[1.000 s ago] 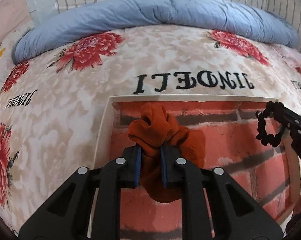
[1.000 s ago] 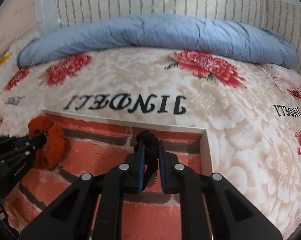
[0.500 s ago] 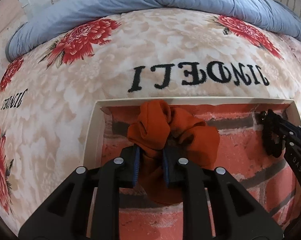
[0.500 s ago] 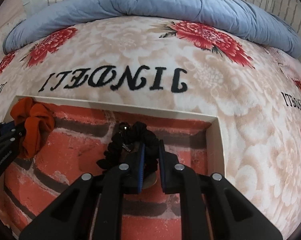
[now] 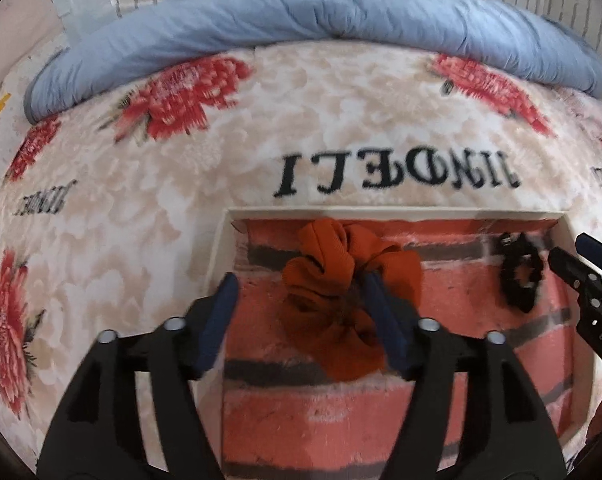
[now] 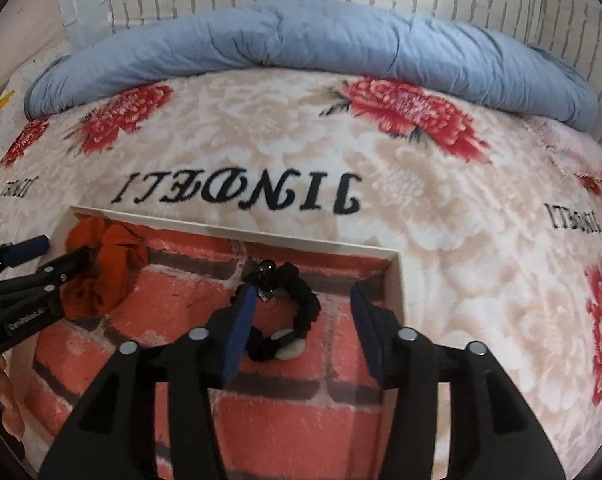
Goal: Organize jewelry
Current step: 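Open both tools to release the items in the tray, then move both tools back toward the remaining jewelry, then grasp the rainbow claw clip with the left tool while the right tool grasps a brown bead, then carry the claw clip and bead into the tray with both tools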
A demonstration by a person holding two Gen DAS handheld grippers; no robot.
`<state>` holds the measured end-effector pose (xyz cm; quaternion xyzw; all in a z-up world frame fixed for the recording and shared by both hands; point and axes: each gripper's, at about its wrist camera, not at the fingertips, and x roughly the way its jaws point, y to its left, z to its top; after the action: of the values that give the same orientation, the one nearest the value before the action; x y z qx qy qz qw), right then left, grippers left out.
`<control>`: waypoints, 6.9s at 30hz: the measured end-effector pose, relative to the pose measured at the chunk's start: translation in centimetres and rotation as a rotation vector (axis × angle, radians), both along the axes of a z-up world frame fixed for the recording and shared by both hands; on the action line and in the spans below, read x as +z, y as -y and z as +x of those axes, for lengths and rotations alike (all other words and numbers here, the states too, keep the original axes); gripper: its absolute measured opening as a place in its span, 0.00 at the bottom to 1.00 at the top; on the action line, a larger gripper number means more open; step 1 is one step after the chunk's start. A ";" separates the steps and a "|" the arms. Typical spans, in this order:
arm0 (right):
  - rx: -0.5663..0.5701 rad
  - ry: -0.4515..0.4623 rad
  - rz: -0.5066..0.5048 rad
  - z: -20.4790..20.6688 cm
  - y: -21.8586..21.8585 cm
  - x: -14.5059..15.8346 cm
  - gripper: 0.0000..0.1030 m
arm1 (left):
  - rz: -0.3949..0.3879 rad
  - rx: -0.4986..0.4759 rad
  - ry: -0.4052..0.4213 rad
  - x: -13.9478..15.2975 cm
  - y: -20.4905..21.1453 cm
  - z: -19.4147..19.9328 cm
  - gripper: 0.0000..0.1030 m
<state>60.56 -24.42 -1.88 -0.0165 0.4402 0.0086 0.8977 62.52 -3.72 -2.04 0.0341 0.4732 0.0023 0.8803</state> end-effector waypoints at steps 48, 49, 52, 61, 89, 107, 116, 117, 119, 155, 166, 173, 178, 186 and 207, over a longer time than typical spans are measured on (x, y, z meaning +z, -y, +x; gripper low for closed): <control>-0.076 0.196 -0.021 -30.7 2.1 0.8 0.92 | -0.098 -0.018 0.172 1.9 -5.3 -30.8 0.95; -0.077 0.206 -0.028 -31.0 1.9 0.8 0.92 | -0.103 -0.019 0.173 1.6 -5.3 -31.2 0.95; -0.080 0.221 -0.028 -31.4 1.8 0.5 0.92 | -0.106 -0.018 0.177 1.0 -5.1 -31.9 0.95; -0.060 0.221 0.004 -32.3 0.9 -1.6 0.92 | -0.095 -0.010 0.189 -0.8 -5.3 -32.6 0.95; -0.015 0.079 0.073 -27.7 0.7 -4.0 0.28 | -0.132 -0.096 0.093 -3.4 -4.0 -31.1 0.94; 0.014 0.045 0.094 -27.1 0.3 -4.1 0.20 | -0.184 -0.129 0.034 -4.3 -3.6 -30.7 0.73; 0.044 0.012 0.096 -26.3 0.2 -3.7 0.16 | -0.188 -0.144 0.017 -4.5 -3.2 -30.8 0.63; 0.045 0.009 0.099 -26.2 0.2 -3.7 0.16 | -0.186 -0.144 0.018 -4.4 -3.2 -30.7 0.61; 0.047 0.001 0.095 -26.0 0.2 -3.7 0.10 | -0.179 -0.147 0.021 -4.2 -3.2 -30.6 0.56; 0.030 -0.030 0.139 -26.8 0.9 -4.5 0.27 | -0.127 -0.090 0.013 -4.3 -3.9 -30.7 0.59; 0.050 -0.024 0.109 -26.3 0.3 -4.3 0.15 | -0.118 -0.128 0.010 -4.2 -3.1 -30.8 0.45; 0.050 -0.009 0.120 -25.9 0.7 -3.4 0.13 | -0.126 -0.133 0.006 -3.8 -3.3 -30.9 0.44; 0.041 0.009 0.151 -25.4 1.2 -2.8 0.13 | -0.131 -0.133 0.031 -2.9 -3.4 -31.0 0.44; 0.029 0.029 0.159 -24.9 1.6 -2.1 0.12 | -0.137 -0.115 0.073 -1.9 -4.0 -29.6 0.44; 0.002 0.161 0.111 -16.2 1.9 3.6 0.12 | -0.141 -0.092 0.202 2.8 -2.6 -19.6 0.44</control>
<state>44.33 -26.34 1.73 0.0323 0.3657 0.0324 0.9296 42.88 -1.12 0.76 -0.0066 0.3789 -0.0682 0.9229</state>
